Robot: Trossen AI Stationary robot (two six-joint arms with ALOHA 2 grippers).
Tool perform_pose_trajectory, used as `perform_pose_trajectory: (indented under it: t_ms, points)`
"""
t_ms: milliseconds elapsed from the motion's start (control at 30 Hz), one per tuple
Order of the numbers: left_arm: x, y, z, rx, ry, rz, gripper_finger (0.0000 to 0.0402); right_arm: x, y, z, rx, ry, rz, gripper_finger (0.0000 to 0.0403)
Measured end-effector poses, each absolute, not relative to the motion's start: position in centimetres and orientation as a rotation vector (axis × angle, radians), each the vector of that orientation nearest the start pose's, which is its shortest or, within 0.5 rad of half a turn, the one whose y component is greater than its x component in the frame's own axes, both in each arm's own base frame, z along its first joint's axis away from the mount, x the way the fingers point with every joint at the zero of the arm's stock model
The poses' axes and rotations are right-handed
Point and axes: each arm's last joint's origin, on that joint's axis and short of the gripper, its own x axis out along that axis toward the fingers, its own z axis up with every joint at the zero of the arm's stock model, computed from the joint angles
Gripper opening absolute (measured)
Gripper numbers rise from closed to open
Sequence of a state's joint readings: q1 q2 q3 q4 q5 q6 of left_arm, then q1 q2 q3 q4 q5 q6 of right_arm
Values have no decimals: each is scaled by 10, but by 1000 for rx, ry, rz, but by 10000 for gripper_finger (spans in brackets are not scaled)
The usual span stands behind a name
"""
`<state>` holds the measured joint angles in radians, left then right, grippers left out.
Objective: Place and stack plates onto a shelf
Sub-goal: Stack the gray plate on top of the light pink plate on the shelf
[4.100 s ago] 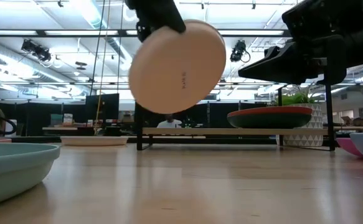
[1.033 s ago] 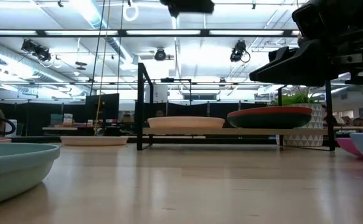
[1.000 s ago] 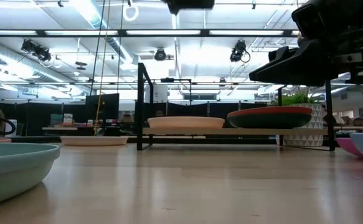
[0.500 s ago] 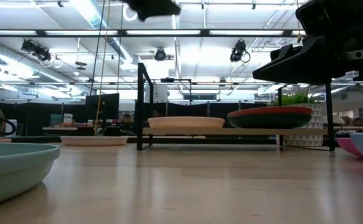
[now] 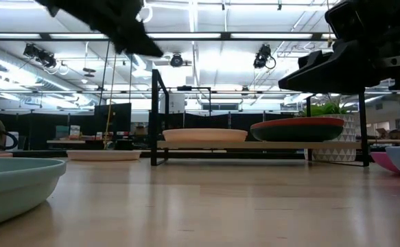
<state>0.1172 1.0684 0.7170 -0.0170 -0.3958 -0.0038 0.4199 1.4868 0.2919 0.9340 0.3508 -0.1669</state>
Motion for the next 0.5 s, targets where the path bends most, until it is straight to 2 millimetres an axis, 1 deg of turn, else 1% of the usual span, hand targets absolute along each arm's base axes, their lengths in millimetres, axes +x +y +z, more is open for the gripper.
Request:
perform_pose_trajectory:
  t_ms: [167,233,333,500]
  points:
    - [210,51,254,-12,392,683,91,219,87,136,-263,239,84,105]
    - [202,56,243,-44,451,738,91,219,87,136,-262,237,83,105]
    - [193,63,229,-100,537,798,91,219,87,136,-260,236,78,105]
    - [186,68,215,-146,621,851,91,219,87,136,-259,236,76,105]
